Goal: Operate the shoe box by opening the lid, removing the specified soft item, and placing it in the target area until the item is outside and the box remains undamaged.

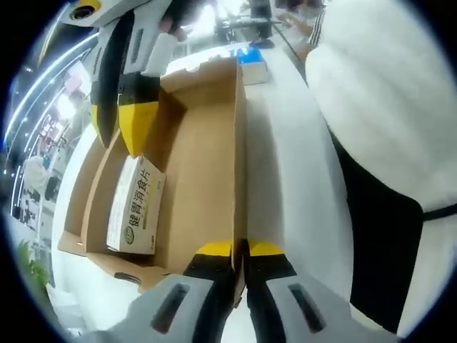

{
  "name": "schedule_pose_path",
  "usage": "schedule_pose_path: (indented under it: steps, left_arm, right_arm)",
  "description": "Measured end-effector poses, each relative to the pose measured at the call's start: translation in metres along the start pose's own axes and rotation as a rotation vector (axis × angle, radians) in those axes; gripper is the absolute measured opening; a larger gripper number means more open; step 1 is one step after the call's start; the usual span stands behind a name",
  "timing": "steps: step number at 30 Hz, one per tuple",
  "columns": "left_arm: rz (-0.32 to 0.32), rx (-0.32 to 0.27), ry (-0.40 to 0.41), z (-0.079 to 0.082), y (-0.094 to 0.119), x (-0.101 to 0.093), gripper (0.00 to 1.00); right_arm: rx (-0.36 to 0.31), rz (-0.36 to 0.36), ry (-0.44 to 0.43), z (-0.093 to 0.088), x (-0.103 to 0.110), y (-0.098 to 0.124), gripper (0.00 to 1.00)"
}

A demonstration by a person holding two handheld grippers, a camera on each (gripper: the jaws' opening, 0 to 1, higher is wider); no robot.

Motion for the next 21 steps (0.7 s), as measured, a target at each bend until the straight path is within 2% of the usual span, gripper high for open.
schedule_pose_path:
  steps: [1, 13, 16, 18, 21]
  left_arm:
    - [-0.001, -0.001, 0.002, 0.000, 0.000, 0.000, 0.04]
    - [0.005, 0.002, 0.004, 0.000, 0.000, 0.000, 0.04]
    - [-0.005, 0.001, 0.010, -0.001, -0.001, 0.000, 0.04]
    - [-0.016, 0.004, 0.016, 0.000, -0.001, 0.002, 0.03]
    - [-0.022, 0.004, 0.012, -0.001, 0.000, 0.000, 0.03]
  right_arm:
    - [0.018, -0.006, 0.002, -0.001, 0.000, -0.003, 0.26]
    - [0.049, 0.027, 0.023, 0.008, 0.002, -0.022, 0.27]
    - [0.064, 0.035, 0.057, 0.008, 0.003, -0.026, 0.28]
    - [0.070, 0.005, 0.085, 0.008, -0.002, -0.028, 0.30]
    - [0.078, 0.036, 0.058, 0.008, -0.001, -0.032, 0.29]
Point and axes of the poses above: the point that each gripper's makers call its tool centre point, and the gripper's own axes: y roughly backward along the fingers, x roughly to its left, z roughly out of its top, the point moved 4 cm from there along y, roughly backward along the fingers, and after that the axes turned 12 degrees about -y, right-handed, at the moved point
